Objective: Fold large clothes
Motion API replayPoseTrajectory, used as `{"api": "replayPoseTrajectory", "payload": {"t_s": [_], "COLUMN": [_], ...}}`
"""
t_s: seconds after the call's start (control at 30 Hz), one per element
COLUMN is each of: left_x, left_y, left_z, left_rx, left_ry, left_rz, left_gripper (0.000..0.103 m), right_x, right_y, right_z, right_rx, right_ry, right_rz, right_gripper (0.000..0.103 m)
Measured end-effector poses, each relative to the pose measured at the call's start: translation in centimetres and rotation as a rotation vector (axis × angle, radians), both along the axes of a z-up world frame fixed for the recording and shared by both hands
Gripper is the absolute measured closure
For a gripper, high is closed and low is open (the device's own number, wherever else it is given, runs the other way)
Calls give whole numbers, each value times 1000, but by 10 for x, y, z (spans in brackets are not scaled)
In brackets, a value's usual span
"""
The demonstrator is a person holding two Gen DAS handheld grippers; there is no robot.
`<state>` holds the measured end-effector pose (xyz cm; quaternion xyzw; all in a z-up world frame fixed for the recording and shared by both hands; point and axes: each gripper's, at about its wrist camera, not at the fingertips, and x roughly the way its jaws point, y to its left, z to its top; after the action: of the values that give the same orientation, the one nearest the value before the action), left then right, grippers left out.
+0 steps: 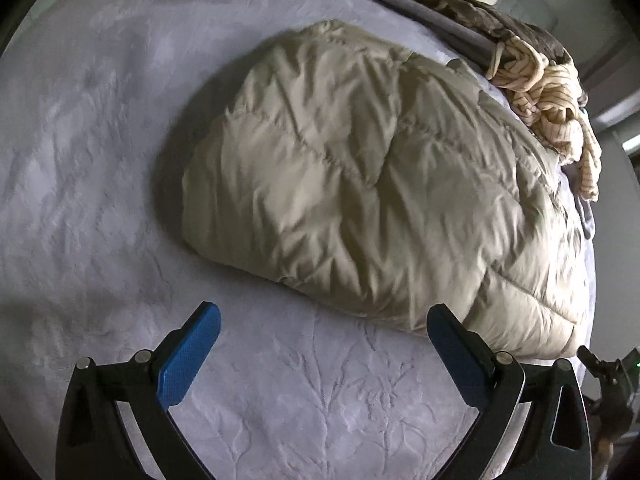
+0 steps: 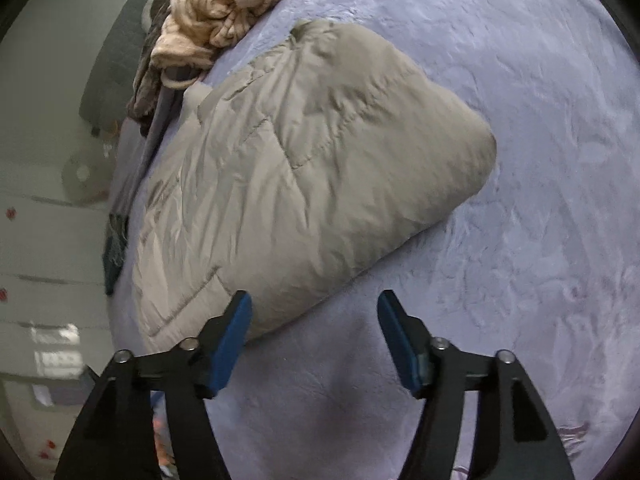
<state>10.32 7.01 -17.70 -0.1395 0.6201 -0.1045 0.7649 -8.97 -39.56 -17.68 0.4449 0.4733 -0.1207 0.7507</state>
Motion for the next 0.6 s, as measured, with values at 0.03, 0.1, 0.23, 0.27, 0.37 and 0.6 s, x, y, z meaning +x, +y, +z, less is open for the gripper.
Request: {"api": "replayPoseTrajectory", "payload": {"t_s": [0.03,0.1,0.23,0.27,0.37,0.6], "left_x": [1,2,4,5,12,40], "left_y": [2,4,11,12,16,17], "left_z": [-6,-13,-23,-26,-34,-42], "left_rx": [-40,-96,-240,-272,-324,-362], "left_ry": [25,43,58,58,63,28], "left_rz": [5,23,72,85,110,150], "left_gripper": [0,0,0,0,0,0], "right_x": [0,-1,4,6,12,36], "right_y": [-1,-4,-7,-8,-7,-8], "right_z": [-3,-9,-21,-24,-32,-44], "right_rx": [15,54,107,127,183,284], "right_ry": [-8,-36,-61,-72,-109,-170], "right_rz": [-15,-52,-83,-89,-108,-114], "right_gripper": [26,19,17,8,0,0]}}
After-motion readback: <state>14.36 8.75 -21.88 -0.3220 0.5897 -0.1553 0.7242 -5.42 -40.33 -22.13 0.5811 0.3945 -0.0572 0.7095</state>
